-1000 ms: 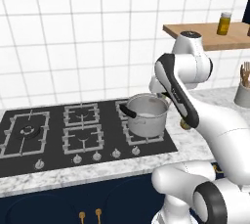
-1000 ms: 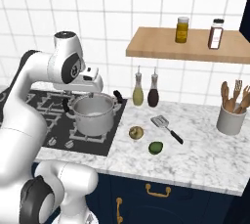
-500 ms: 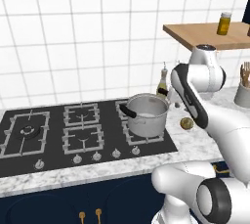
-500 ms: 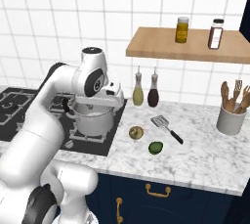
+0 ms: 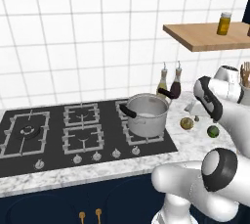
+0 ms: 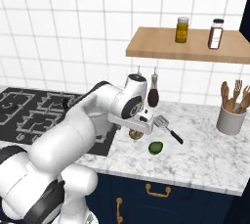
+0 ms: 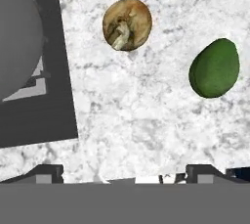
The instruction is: Put the onion and avocado in the pot. Retrieve the spatula and lightly stir the vegetables in the pot.
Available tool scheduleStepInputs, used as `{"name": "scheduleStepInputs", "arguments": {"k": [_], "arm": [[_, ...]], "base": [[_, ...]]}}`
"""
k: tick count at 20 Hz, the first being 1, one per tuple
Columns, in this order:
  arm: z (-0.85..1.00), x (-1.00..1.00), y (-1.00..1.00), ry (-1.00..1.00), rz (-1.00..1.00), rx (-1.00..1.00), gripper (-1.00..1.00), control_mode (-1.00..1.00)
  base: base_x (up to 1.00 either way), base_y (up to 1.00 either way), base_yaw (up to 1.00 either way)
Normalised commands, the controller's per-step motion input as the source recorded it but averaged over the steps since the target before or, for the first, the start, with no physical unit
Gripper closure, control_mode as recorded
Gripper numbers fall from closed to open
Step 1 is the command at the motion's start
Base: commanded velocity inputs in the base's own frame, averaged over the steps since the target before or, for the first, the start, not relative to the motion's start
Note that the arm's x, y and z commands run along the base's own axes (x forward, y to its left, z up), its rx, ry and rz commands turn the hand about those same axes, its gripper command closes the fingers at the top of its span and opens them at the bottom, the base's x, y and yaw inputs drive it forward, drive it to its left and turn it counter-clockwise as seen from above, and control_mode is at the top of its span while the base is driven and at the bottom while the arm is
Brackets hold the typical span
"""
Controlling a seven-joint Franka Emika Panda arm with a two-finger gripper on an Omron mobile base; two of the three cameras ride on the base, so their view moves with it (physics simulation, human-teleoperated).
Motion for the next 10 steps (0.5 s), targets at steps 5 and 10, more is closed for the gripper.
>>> {"name": "scheduleStepInputs", "arguments": {"k": [5, 10], "arm": [[-0.55, 0.72, -0.17, 0.01, 0.0, 0.05, -1.0, -1.0], [-0.56, 0.52, 0.04, 0.0, 0.0, 0.01, -1.0, -1.0]], "base": [[0.0, 0.0, 0.0], [0.0, 0.0, 0.0]]}}
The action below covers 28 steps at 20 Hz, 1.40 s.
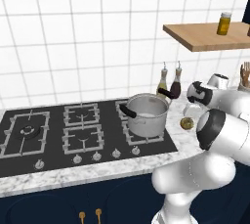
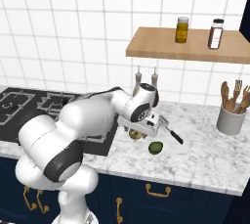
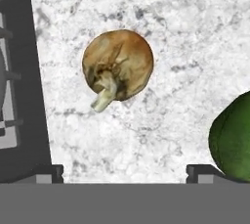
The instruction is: Put the onion and avocado in the pot. Retrieve the spatula and lightly stir the vegetables in the pot.
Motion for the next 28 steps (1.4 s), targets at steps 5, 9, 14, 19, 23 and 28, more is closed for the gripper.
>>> {"name": "scheduleStepInputs", "arguments": {"k": [5, 9, 14, 19, 23, 28], "arm": [[-0.44, 0.34, 0.0, 0.0, 0.03, 0.0, -1.0, -1.0], [-0.34, 0.17, 0.0, -0.06, 0.06, 0.0, -1.0, -1.0], [-0.27, 0.16, 0.01, -0.12, 0.06, 0.0, -1.0, -1.0], [-0.15, 0.11, 0.13, -0.18, 0.1, 0.0, -1.0, -1.0], [-0.15, 0.2, 0.16, -0.17, 0.1, 0.0, -1.0, -1.0], [-0.22, 0.08, 0.02, -0.07, 0.07, 0.0, 1.0, -1.0]], "base": [[0.0, 0.0, 0.0], [0.0, 0.0, 0.0], [0.0, 0.0, 0.0], [0.0, 0.0, 0.0], [0.0, 0.0, 0.0], [0.0, 0.0, 0.0]]}}
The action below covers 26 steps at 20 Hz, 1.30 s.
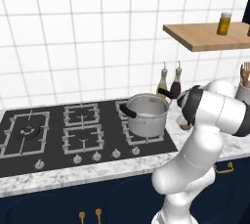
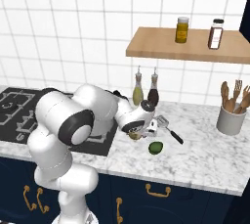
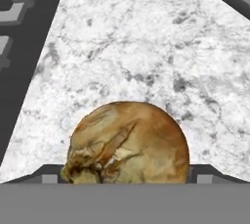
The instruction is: Put the onion and avocado in the pot. Retrieve the spatula and lightly stir the vegetables in the pot.
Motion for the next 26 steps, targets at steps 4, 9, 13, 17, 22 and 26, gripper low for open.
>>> {"name": "scheduleStepInputs", "arguments": {"k": [4, 9, 13, 17, 22, 26], "arm": [[0.5, -0.63, 0.0, 0.0, 0.0, 0.0, 1.0, -1.0], [1.0, -0.59, 0.1, 0.06, 0.0, -0.03, 1.0, -1.0], [1.0, -0.69, 0.74, 0.01, 0.0, -0.05, 1.0, -1.0], [1.0, -0.46, 1.0, 0.0, 0.01, -0.12, 1.0, -1.0], [1.0, 0.25, 1.0, 0.01, 0.0, -0.17, 1.0, -1.0], [0.52, 0.71, 0.95, 0.07, 0.0, -0.09, 1.0, -1.0]], "base": [[0.0, 0.0, 0.0], [0.0, 0.0, 0.0], [0.0, 0.0, 0.0], [0.0, 0.0, 0.0], [0.0, 0.0, 0.0], [0.0, 0.0, 0.0]]}}
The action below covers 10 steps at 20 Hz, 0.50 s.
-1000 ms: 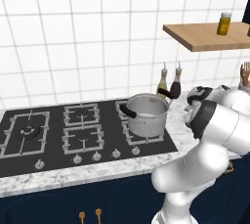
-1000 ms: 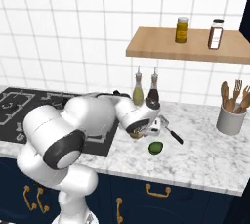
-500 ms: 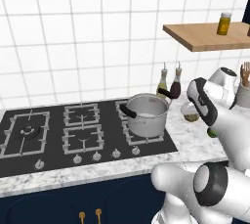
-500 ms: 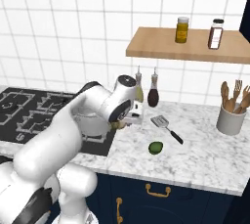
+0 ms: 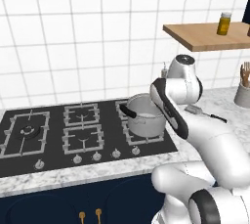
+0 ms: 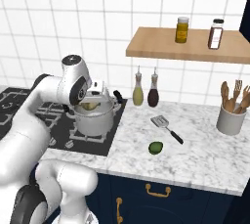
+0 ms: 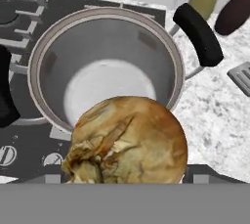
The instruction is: Put the onion and avocado in the pot. Retrieve the spatula and lightly stir the vegetables in the pot.
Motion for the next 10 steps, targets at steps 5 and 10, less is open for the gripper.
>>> {"name": "scheduleStepInputs", "arguments": {"k": [5, 10], "arm": [[-0.41, 1.0, 0.23, 0.08, -0.01, -0.04, 1.0, -1.0], [-0.7, 0.44, -0.16, 0.07, 0.0, 0.0, -1.0, -1.0]], "base": [[0.0, 0.0, 0.0], [0.0, 0.0, 0.0]]}}
